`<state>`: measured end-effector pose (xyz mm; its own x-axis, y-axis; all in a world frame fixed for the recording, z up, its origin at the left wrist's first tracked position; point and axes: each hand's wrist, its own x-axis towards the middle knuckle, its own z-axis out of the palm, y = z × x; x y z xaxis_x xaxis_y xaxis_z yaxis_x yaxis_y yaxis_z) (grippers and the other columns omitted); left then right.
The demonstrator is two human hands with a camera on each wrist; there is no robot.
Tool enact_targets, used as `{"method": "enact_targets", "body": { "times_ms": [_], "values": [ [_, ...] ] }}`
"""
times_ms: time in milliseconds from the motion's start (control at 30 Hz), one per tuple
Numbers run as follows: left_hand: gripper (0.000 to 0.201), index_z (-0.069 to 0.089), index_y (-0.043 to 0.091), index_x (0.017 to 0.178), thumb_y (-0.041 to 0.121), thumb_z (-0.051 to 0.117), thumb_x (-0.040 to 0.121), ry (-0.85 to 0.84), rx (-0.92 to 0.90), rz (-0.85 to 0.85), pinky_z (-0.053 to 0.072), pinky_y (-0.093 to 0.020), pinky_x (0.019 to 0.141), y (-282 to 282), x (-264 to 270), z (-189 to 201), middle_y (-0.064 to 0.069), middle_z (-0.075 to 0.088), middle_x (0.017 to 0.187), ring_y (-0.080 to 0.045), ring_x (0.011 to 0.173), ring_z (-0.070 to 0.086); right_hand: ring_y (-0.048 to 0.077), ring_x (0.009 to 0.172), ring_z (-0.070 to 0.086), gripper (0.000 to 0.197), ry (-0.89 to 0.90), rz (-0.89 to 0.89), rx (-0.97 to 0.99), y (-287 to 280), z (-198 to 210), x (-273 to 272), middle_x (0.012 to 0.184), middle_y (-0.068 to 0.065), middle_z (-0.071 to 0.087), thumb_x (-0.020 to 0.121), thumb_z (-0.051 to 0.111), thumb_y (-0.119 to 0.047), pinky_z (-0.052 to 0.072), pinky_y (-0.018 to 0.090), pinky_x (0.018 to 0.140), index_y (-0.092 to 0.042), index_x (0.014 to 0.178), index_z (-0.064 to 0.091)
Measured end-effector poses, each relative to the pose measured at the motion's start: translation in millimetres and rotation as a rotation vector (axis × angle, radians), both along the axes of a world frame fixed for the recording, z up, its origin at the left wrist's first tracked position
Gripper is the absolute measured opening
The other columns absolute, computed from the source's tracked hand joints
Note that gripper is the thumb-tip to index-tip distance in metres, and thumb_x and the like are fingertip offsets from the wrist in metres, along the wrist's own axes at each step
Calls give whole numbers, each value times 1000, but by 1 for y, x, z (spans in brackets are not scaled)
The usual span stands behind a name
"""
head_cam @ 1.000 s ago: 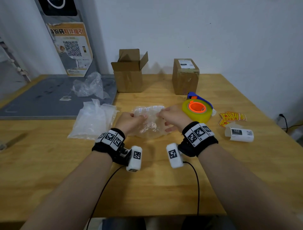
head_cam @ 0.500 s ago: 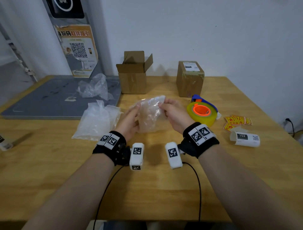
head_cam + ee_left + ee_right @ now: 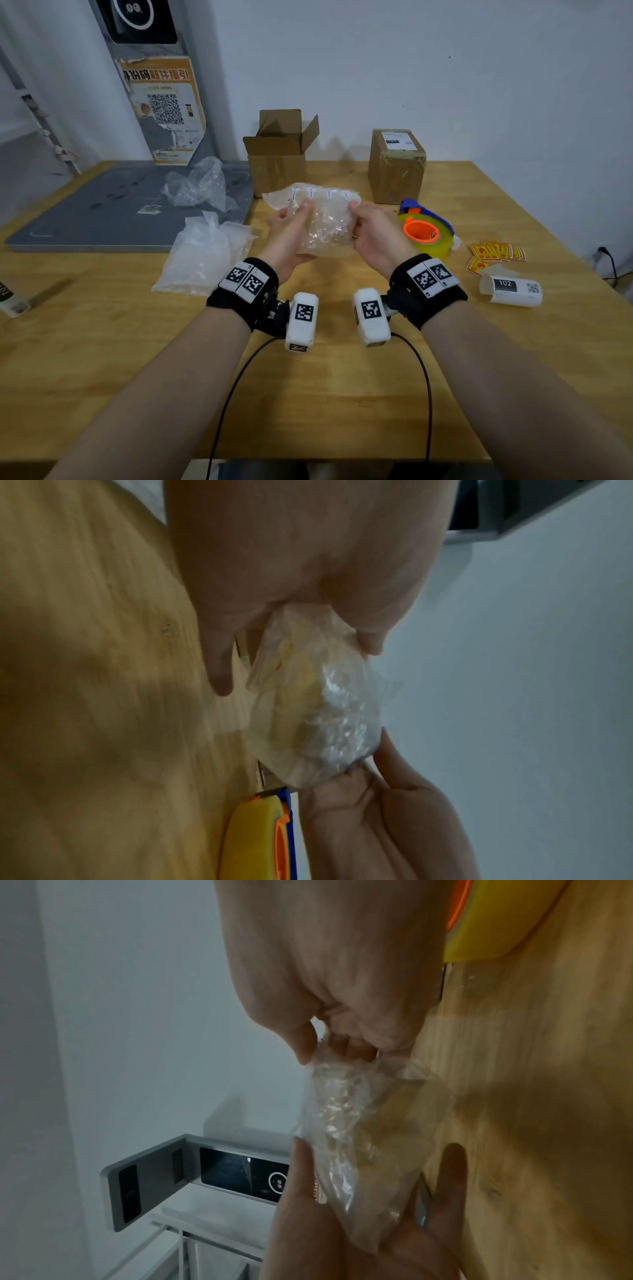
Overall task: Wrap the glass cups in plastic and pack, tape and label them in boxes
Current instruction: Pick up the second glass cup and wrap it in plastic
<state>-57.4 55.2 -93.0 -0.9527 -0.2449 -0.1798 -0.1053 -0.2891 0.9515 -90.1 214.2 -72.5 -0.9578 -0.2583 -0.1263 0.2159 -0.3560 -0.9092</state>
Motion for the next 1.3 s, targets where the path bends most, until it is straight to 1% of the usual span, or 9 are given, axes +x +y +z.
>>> {"method": "enact_targets", "body": {
  "times_ms": [267, 400, 500, 633, 767, 933, 1100, 1200, 1300],
  "values": [
    [110, 34, 27, 148, 49, 96, 60, 52, 8, -1, 60, -59, 88, -8, 0, 6, -4, 65, 134, -30, 116, 69, 29, 113, 68, 30, 52, 146, -119, 0, 7, 8, 129, 19, 69, 108, 51, -17, 50, 49, 109, 0, 130, 62],
    [72, 58, 21, 133, 47, 89, 74, 28, 14, 77, 61, -45, 87, -7, 2, 6, 0, 76, 116, -23, 105, 74, 21, 94, 75, 20, 204, 118, 82, 4, 16, 6, 102, 11, 77, 101, 65, -14, 62, 38, 88, -1, 115, 70],
    [85, 58, 22, 136, 56, 90, 65, 16, 62, 127, 60, -42, 87, -12, 0, 2, 1, 76, 116, -20, 103, 75, -6, 77, 68, 25, 384, 3, 462, 8, 16, 6, 102, -5, 76, 92, 78, -27, 54, 21, 75, -15, 114, 76],
    [69, 63, 24, 133, 58, 82, 75, 16, 119, 47, 55, -44, 99, -15, -2, 2, -2, 75, 121, -23, 110, 73, 7, 70, 59, 22, 403, 91, 505, 8, 7, 11, 86, -7, 68, 88, 82, -20, 50, 28, 64, -29, 107, 74],
    [56, 66, 19, 132, 56, 66, 90, -48, 220, -74, 52, -39, 100, -14, 1, 6, -8, 73, 125, -23, 112, 71, -1, 67, 58, 27, 560, 100, 632, 10, 12, 10, 96, -4, 71, 95, 74, -15, 50, 21, 62, -13, 122, 75],
    [49, 67, 17, 128, 53, 62, 94, -54, 233, -102, 56, -38, 90, -10, 9, 7, -9, 76, 116, -24, 102, 72, 6, 104, 53, 17, 844, 178, 856, 17, 23, 7, 124, 5, 59, 101, 62, -8, 40, 17, 92, -4, 109, 77],
    [57, 63, 19, 135, 56, 64, 92, -56, 251, -106, 58, -38, 87, -10, 11, 10, -9, 74, 123, -25, 106, 72, 17, 138, 31, 10, 830, -37, 876, 12, 21, 9, 145, 4, 36, 98, 69, -20, 27, 33, 118, -23, 102, 78],
    [59, 62, 20, 137, 57, 63, 91, -64, 228, -123, 58, -38, 87, -11, 13, 9, -9, 74, 125, -25, 109, 71, 15, 132, 45, 7, 805, 24, 819, 12, 20, 7, 138, 0, 45, 96, 71, -21, 39, 37, 115, -27, 96, 74],
    [55, 63, 21, 136, 56, 61, 94, -52, 238, -130, 57, -40, 93, -11, 15, 8, -9, 73, 126, -25, 111, 70, 8, 109, 47, 5, 878, 28, 853, 11, 20, 9, 115, -3, 54, 97, 70, -21, 37, 14, 96, -21, 101, 73]
  ]
}}
